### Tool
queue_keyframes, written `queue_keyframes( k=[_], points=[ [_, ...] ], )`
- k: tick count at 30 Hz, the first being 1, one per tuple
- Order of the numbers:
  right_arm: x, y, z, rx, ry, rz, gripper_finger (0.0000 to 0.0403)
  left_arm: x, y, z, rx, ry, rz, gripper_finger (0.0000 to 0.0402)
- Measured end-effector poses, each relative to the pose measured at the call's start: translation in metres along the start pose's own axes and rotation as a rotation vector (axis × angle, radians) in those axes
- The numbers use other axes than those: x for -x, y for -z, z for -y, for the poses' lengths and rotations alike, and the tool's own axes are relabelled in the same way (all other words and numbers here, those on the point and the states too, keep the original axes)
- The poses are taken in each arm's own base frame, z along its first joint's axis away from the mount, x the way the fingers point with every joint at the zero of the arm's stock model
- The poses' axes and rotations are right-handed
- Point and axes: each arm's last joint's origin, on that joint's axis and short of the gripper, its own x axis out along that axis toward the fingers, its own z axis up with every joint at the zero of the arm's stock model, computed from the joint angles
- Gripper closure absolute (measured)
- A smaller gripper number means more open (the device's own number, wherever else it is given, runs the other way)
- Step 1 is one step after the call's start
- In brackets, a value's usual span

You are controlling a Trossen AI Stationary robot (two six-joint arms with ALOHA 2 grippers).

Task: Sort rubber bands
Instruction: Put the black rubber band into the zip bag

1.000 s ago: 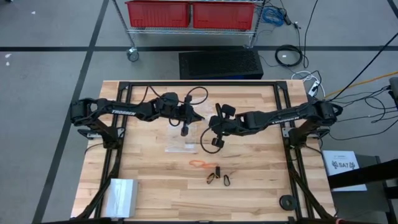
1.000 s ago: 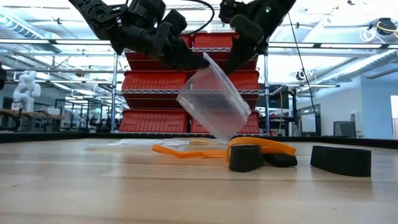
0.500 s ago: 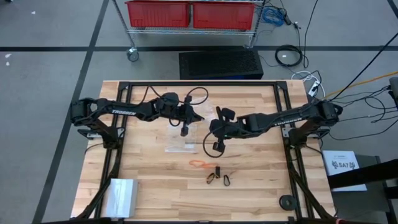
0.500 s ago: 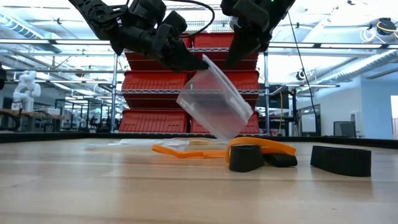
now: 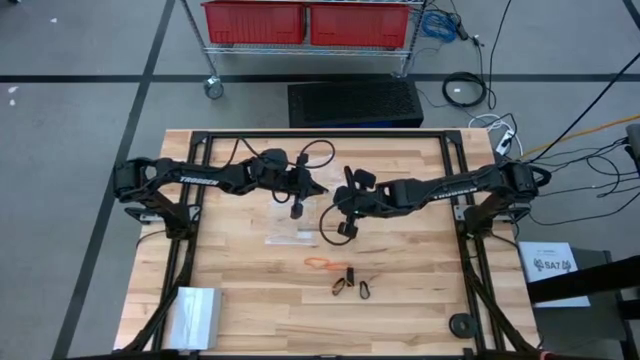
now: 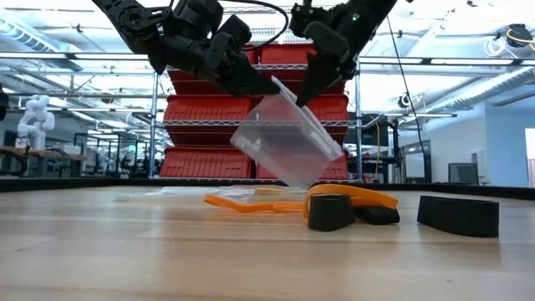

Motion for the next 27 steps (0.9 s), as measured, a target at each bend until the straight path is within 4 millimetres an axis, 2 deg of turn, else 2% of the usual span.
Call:
queue_keyframes(
  k=[27],
  points=[
    [0.0013, 0.0023, 0.0052, 0.07, 0.163, -0.001, 0.0403, 0.0, 0.0025, 0.0006, 0.008, 0.006, -0.024, 0.0402]
  ],
)
